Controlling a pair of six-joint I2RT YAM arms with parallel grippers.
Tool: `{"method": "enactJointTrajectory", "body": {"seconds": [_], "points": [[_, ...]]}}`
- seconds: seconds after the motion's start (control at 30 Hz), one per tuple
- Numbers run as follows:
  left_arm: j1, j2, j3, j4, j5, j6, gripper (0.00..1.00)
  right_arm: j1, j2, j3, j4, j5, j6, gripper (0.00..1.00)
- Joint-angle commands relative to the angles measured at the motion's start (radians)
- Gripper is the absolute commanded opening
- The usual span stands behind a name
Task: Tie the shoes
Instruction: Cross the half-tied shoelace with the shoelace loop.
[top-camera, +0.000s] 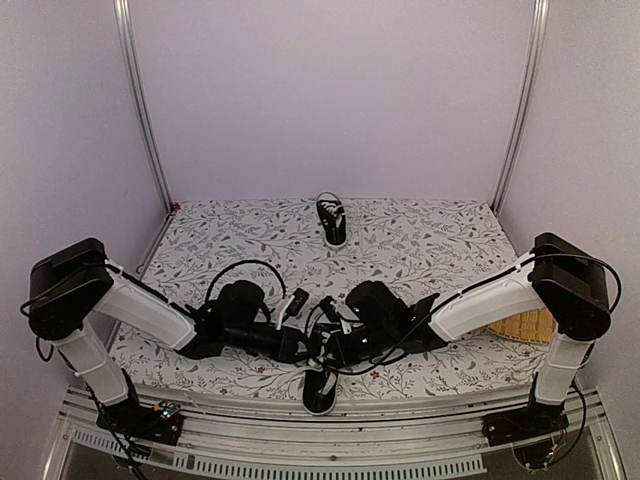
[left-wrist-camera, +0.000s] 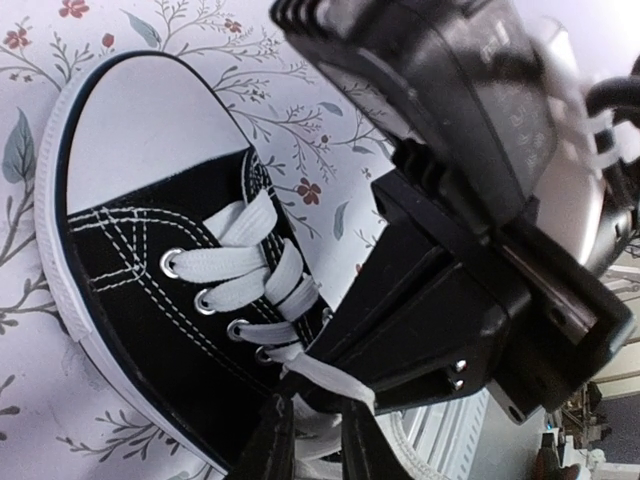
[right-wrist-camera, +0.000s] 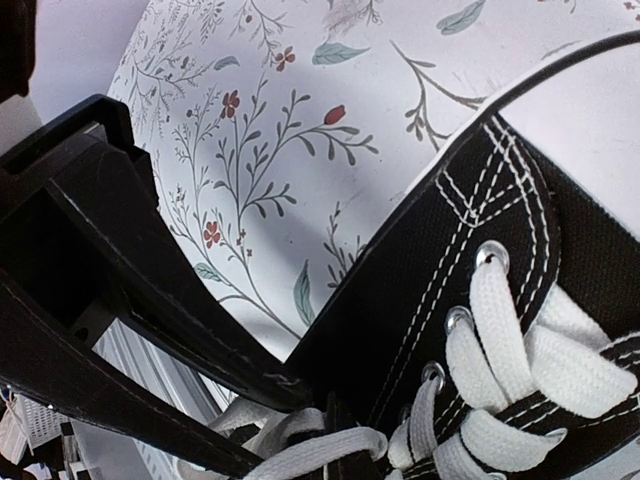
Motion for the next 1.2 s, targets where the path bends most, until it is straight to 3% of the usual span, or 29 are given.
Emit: {"method": "enactJointTrajectory", "body": {"seconds": [0.0,0.43,0.67,0.97,1.17], "points": [[0.003,0.031,-0.008,0.049,0.036,-0.01,0.17,-0.003,0.002,0.002,-0.064,0.027,0.005,0.02],[-0.006,0.102,0.009,0.072,0.074,-0.049,0.14,-0.004,-0.005,0.004,-0.056,0.027,-0.001,0.02],[-0.007,0.126,0.026,0.062,0.075,-0.076,0.0,-0.002,-0.019,0.0,-0.039,0.026,-0.01,0.02],[-0.007,0.057,-0.004,0.025,-0.001,-0.118,0.0,-0.003,-0.051,-0.014,-0.051,0.04,-0.014,0.03],[-0.006,0.011,-0.019,-0.025,-0.065,-0.149,0.0,-0.004,-0.101,-0.017,-0.108,0.075,-0.023,0.17]]}}
